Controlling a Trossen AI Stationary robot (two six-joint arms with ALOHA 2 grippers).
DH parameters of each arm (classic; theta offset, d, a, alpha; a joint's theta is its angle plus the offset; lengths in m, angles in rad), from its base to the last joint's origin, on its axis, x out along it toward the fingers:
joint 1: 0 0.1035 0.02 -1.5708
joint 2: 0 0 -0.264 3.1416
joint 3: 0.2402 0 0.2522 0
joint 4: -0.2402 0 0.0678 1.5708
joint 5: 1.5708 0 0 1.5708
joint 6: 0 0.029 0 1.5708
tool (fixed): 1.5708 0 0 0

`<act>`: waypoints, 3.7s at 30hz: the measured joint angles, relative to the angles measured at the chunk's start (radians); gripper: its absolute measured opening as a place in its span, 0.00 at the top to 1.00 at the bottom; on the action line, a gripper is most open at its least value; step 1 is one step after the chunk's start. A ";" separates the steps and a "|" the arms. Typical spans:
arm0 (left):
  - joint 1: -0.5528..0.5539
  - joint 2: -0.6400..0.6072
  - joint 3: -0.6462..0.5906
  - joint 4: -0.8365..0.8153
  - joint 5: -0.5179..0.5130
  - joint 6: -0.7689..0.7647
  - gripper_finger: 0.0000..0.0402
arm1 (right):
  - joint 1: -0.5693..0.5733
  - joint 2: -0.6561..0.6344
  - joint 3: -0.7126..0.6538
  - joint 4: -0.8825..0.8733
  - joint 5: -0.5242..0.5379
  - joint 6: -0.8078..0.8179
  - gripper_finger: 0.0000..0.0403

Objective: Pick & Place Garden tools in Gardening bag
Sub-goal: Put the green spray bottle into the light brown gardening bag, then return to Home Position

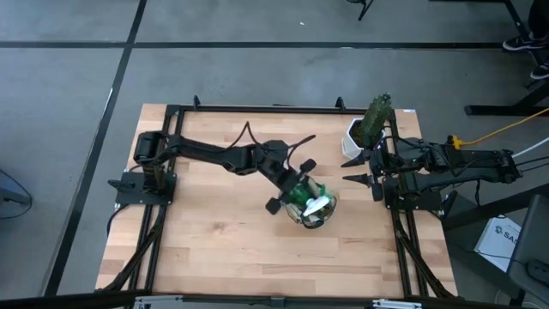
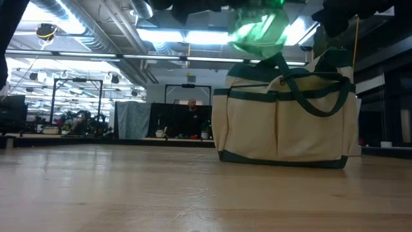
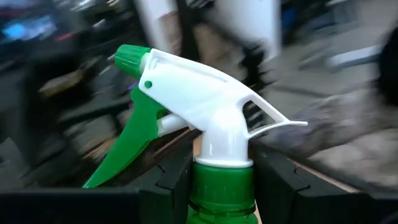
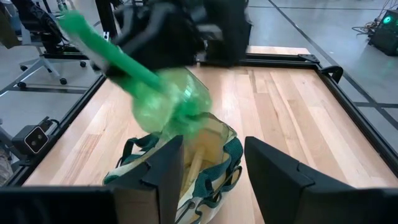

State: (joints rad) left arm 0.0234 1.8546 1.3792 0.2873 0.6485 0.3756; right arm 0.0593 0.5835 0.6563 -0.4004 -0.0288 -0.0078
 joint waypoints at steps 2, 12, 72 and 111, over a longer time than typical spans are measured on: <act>0.008 -0.010 0.000 0.001 0.109 0.000 0.68 | 0.000 0.000 0.000 0.000 0.000 0.000 0.57; 0.034 -0.028 0.000 0.053 0.502 -0.084 0.68 | 0.000 0.000 0.000 0.000 0.000 0.000 0.57; -0.122 0.083 0.000 -0.071 -0.581 -0.025 0.68 | 0.000 0.000 0.000 0.000 0.000 0.000 0.57; -0.128 0.034 -0.191 -0.029 -0.624 -0.177 0.48 | 0.000 0.000 0.000 0.000 0.000 0.000 0.57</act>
State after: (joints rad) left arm -0.1051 1.8884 1.1885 0.2587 0.0248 0.1988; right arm 0.0595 0.5836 0.6565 -0.4006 -0.0284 -0.0076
